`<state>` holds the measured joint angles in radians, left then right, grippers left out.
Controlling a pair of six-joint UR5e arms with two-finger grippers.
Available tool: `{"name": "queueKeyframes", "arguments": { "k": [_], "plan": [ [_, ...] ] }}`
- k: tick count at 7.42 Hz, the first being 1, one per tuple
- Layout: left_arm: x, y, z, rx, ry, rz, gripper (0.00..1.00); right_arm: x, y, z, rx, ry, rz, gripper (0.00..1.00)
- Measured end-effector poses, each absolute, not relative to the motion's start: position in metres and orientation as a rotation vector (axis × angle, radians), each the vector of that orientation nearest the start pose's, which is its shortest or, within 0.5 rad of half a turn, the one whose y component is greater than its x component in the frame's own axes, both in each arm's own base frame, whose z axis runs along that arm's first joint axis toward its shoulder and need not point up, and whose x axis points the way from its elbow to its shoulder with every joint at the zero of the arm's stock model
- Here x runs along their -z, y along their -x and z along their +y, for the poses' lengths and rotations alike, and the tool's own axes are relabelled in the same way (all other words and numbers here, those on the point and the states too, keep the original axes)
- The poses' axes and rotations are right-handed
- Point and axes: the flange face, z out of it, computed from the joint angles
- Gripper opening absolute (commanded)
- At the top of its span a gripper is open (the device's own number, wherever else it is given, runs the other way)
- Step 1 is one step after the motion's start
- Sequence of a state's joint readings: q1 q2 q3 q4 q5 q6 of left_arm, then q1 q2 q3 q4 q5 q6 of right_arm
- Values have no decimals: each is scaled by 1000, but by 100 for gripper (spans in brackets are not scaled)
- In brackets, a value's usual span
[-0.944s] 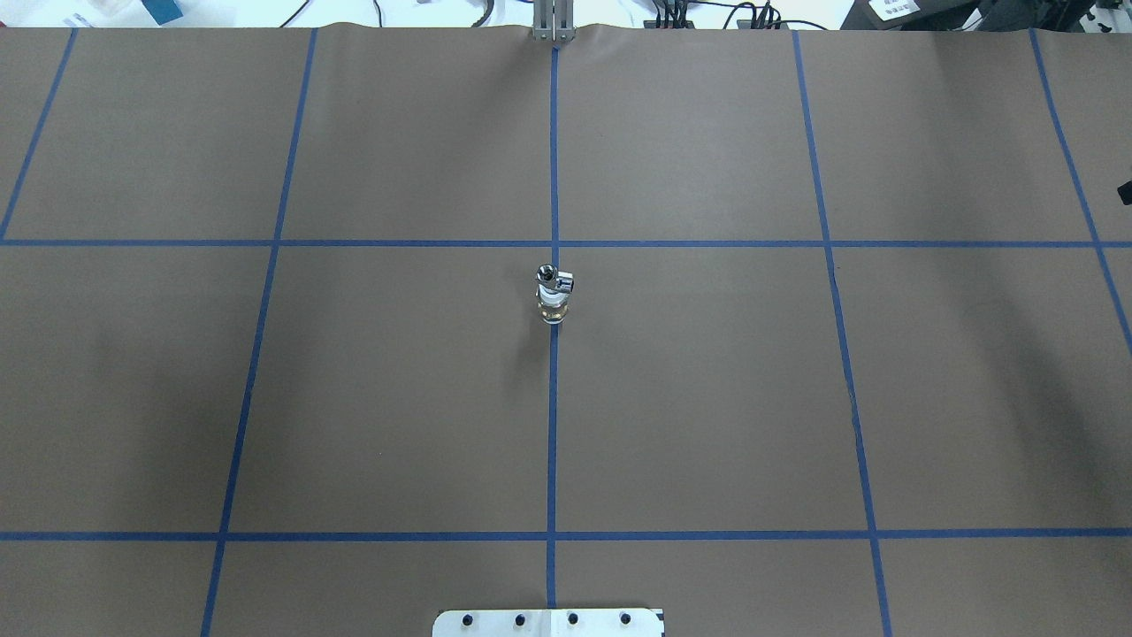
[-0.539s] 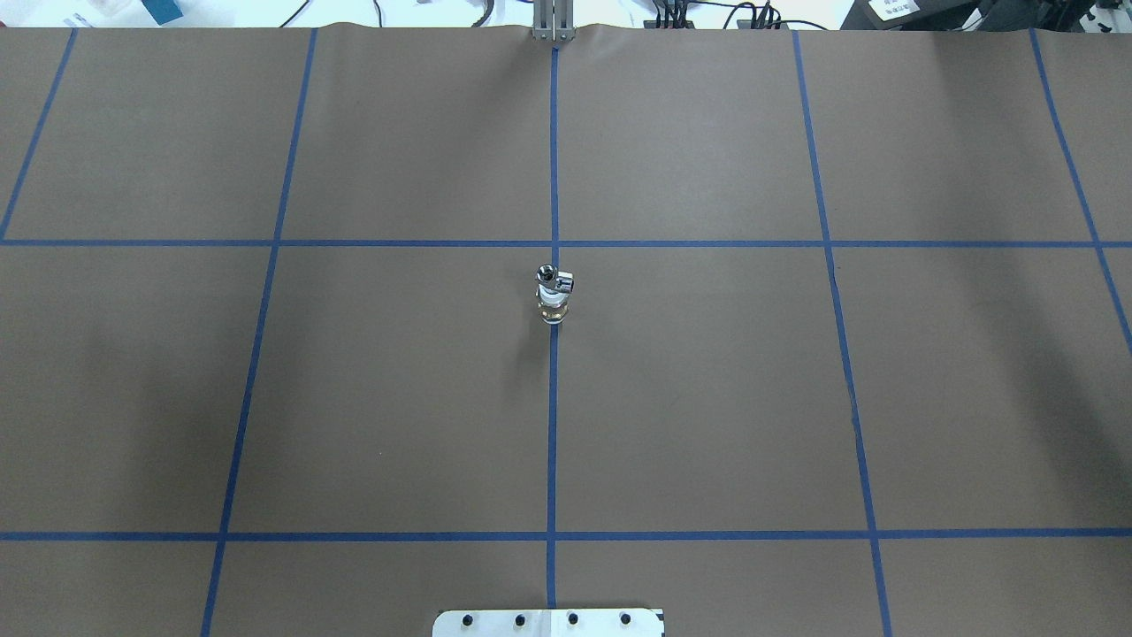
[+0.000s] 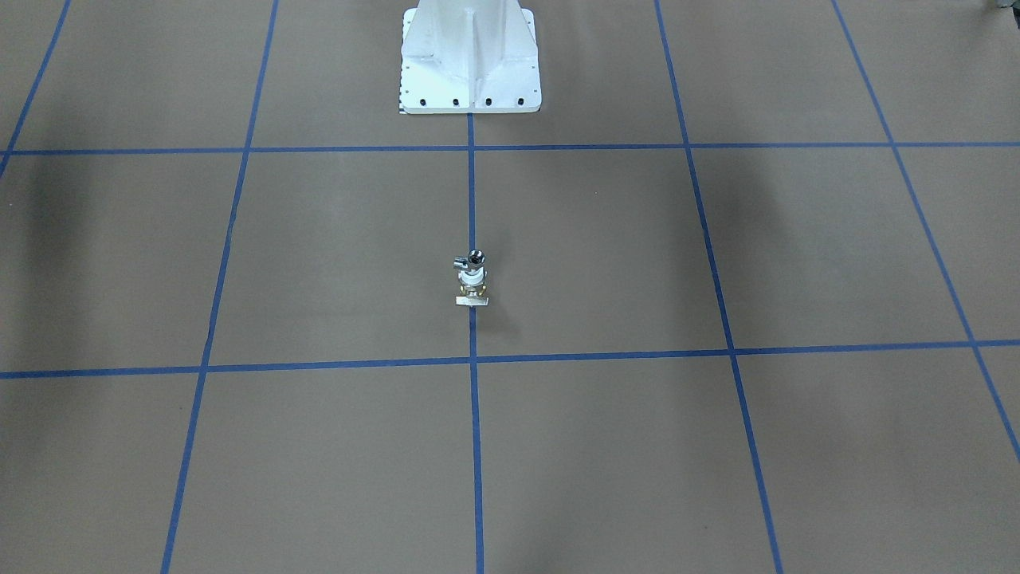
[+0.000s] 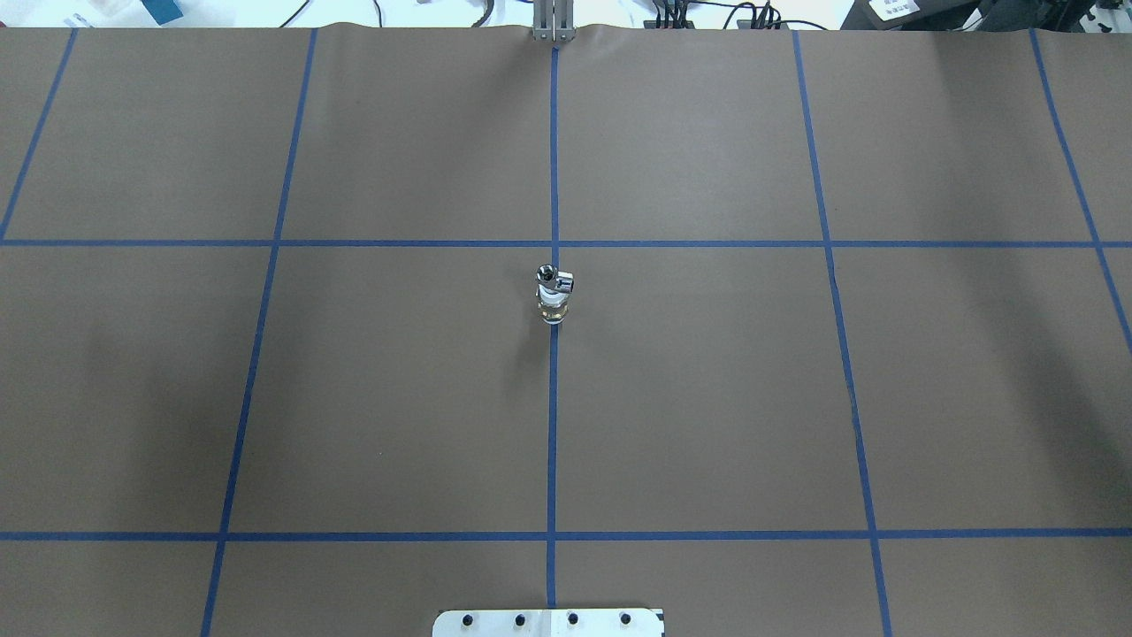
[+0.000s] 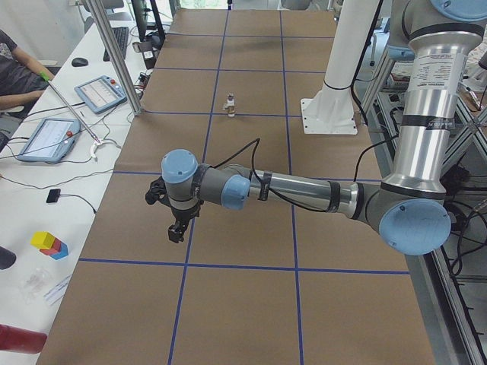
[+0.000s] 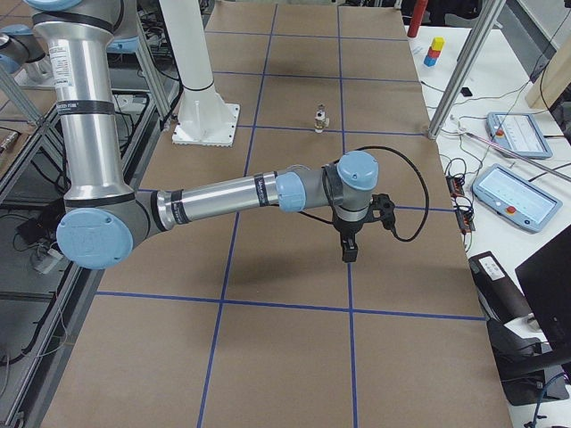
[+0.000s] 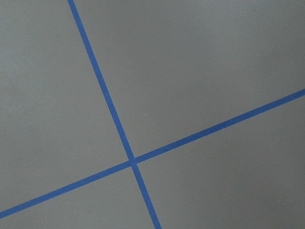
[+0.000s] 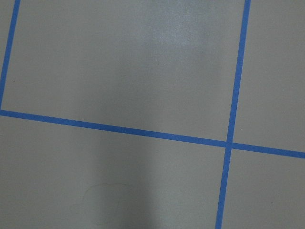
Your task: Assemble PPR valve and pipe with both arms
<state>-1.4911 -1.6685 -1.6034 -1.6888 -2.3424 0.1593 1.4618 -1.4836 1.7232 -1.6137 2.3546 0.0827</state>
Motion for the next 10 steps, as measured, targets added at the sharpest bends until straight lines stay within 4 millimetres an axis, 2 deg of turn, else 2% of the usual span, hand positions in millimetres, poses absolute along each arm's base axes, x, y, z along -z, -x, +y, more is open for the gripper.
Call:
{"name": "queueKeyframes", "arguments": {
  "k": [3,6,10],
  "plan": [
    [-574,19,-547,-320,-271,783,100,-536,-5,-530,107,-122,-801,99],
    [-578,18,-547,-317,-263,802,100,-524,-5,-531,125,-163,-797,99],
    [-575,19,-546,-319,-271,801,100,-523,-7,-532,138,-203,-762,99]
  ]
}}
